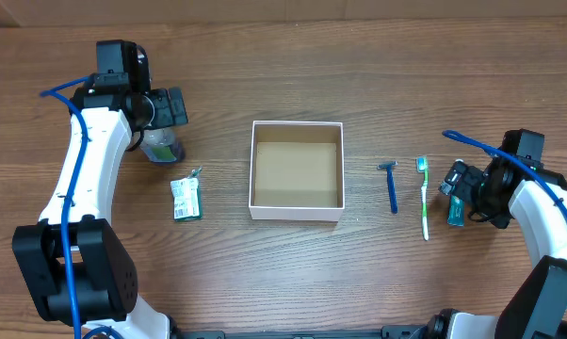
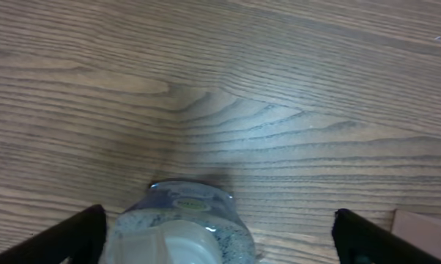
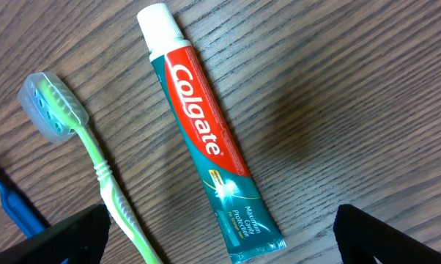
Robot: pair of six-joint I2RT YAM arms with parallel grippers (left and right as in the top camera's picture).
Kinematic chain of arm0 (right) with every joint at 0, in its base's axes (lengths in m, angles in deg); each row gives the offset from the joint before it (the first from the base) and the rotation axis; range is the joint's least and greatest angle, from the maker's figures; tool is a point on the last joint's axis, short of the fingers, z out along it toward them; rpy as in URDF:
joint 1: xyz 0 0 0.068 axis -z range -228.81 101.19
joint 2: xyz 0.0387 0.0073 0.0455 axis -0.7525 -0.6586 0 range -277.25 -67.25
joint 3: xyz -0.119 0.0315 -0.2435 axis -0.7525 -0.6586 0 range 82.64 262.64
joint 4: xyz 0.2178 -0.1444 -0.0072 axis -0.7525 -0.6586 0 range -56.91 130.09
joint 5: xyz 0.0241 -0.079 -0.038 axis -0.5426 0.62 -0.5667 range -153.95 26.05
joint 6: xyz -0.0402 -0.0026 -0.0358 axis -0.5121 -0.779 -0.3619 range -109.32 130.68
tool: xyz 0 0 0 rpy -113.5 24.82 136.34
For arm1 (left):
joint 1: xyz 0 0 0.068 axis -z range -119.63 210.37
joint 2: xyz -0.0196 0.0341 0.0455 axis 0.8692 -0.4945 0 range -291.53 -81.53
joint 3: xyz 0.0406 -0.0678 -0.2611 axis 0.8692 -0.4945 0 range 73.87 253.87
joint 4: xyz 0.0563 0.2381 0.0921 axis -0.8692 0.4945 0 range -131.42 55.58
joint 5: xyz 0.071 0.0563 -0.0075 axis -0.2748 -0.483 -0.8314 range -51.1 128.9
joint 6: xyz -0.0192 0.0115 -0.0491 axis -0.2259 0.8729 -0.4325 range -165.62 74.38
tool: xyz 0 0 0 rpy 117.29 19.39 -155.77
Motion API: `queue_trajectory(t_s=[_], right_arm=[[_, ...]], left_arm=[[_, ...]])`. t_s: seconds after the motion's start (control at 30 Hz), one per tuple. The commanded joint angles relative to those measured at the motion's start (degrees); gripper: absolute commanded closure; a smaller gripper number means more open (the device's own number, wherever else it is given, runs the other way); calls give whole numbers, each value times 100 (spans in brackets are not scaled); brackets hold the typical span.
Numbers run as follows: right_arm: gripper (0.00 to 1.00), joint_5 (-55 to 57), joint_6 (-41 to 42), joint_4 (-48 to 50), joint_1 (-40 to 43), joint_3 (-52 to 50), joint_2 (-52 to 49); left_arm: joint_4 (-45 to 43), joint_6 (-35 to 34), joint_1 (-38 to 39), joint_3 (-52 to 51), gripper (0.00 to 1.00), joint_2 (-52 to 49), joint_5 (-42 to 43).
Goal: Pack container
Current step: 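Reach the left gripper to the soap pump bottle and grasp it, then lift the soap bottle with the left gripper into the box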
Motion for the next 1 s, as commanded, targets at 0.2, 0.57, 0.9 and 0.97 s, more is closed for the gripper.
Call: queue_trajectory(t_s=[0.2, 0.57, 0.9, 0.97], right_arm=[[0, 4, 20, 17, -26, 107, 11], [0, 2, 20, 17, -26, 107, 11], [0, 4, 20, 17, -26, 107, 11], [0, 4, 20, 17, -26, 107, 11]], left_arm=[[-17, -83, -37, 96, 44, -39, -22], [68, -83, -35, 96, 61, 13, -743], [68, -87, -20, 98, 71, 551, -732], [68, -87, -20, 98, 72, 654, -680]])
